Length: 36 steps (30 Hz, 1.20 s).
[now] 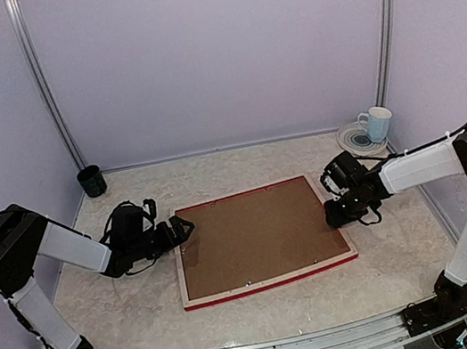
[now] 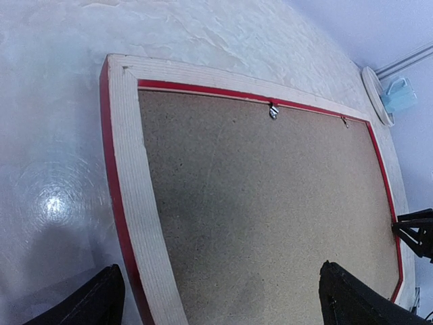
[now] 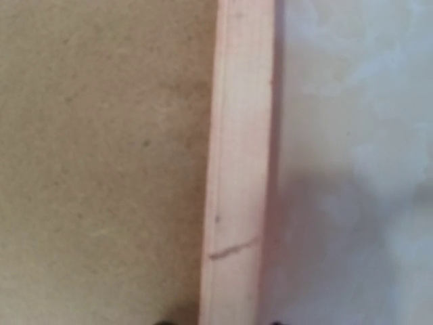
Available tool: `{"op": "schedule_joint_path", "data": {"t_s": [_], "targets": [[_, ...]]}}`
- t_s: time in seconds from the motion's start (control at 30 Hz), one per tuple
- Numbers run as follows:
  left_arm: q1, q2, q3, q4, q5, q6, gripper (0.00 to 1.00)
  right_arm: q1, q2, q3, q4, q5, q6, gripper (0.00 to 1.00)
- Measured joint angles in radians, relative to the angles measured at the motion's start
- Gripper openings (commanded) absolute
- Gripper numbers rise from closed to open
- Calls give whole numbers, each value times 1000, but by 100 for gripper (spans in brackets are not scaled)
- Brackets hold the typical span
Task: Put the photo into the frame
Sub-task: Press the fastener onto the backboard.
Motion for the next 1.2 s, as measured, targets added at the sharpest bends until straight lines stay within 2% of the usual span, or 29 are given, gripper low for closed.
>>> {"op": "schedule_joint_path", "data": {"t_s": [0.2, 0.4, 0.73, 0.97, 1.2], "targets": [[0, 0, 0, 0, 3, 0, 99, 0, 0, 23, -56, -3, -56, 40], [0, 0, 0, 1, 4, 0, 99, 0, 1, 50, -129, 1, -104, 37], [0, 0, 0, 1, 7, -1, 99, 0, 10, 61, -134, 2, -115, 34], [0, 0, 0, 2, 7, -2, 99, 0, 27, 76, -124, 8, -116, 28], [0, 0, 0, 2, 8, -2, 99, 0, 35, 85, -122, 6, -116, 14]]}}
